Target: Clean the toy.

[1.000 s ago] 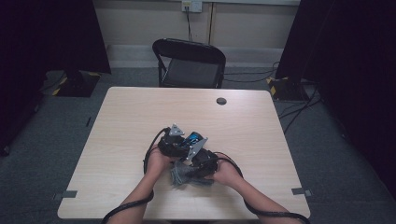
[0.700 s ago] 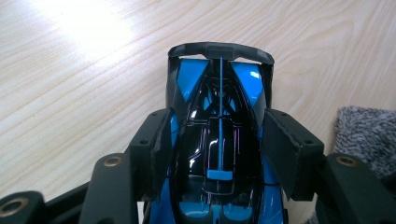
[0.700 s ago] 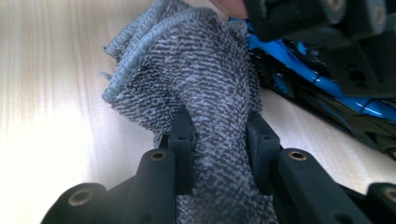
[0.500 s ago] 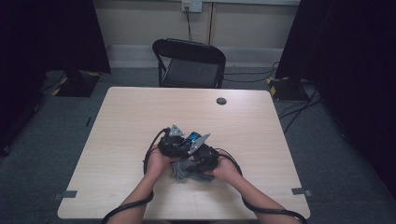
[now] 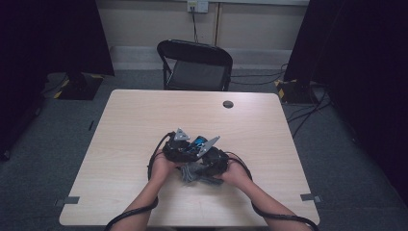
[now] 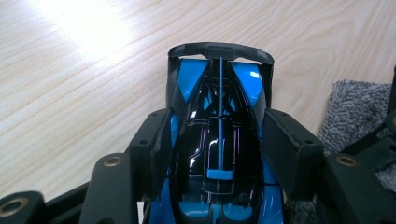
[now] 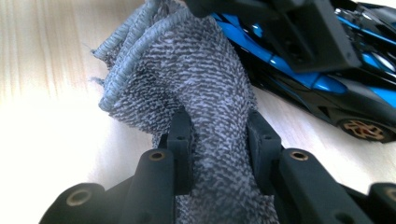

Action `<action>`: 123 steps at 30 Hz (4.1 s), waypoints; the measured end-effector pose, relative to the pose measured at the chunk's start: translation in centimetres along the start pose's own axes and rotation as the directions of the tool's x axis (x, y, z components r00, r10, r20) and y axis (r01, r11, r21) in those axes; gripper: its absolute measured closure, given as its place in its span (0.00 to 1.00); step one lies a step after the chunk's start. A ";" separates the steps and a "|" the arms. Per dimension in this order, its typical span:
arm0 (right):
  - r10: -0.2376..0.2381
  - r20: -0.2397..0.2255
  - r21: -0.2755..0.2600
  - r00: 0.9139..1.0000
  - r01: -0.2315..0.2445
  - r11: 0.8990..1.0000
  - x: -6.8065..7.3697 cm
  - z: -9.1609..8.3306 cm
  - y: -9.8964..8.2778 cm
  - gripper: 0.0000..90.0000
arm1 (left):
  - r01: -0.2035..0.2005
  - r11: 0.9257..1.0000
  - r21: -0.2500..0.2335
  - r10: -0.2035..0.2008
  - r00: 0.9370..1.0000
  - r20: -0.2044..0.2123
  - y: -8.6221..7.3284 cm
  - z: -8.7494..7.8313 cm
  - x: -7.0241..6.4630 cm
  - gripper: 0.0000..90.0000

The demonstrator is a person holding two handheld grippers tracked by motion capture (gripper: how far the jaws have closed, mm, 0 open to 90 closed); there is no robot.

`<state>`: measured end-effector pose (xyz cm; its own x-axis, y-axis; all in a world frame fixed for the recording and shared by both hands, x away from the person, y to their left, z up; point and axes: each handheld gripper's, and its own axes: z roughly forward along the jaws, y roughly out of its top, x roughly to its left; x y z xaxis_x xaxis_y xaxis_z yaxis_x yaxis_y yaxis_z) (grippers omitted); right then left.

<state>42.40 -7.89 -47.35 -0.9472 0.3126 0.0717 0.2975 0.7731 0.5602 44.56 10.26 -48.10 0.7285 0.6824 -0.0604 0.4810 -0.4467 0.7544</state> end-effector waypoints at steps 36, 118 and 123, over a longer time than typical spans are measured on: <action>0.078 0.064 0.008 0.995 -0.079 0.997 -2.5 -1.6 -1.8 0.76 | -0.003 1.000 0.005 0.003 1.000 -0.003 0.0 0.0 -0.1 0.48; 0.106 0.054 -0.079 0.993 -0.101 0.992 -0.6 -5.2 -5.3 0.73 | 0.016 1.000 -0.021 -0.016 1.000 0.010 0.2 -0.1 -0.2 0.33; 0.101 0.023 -0.064 0.995 -0.099 0.993 0.3 -4.1 -5.2 0.72 | -0.020 0.998 -0.061 0.021 1.000 0.009 0.7 -1.8 -0.3 0.31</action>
<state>40.06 -14.08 -46.88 -0.9093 0.4017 0.1088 0.3819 0.7013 0.6019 43.87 10.77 -46.37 0.7427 0.6677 -0.0507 0.4355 -0.4241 0.7940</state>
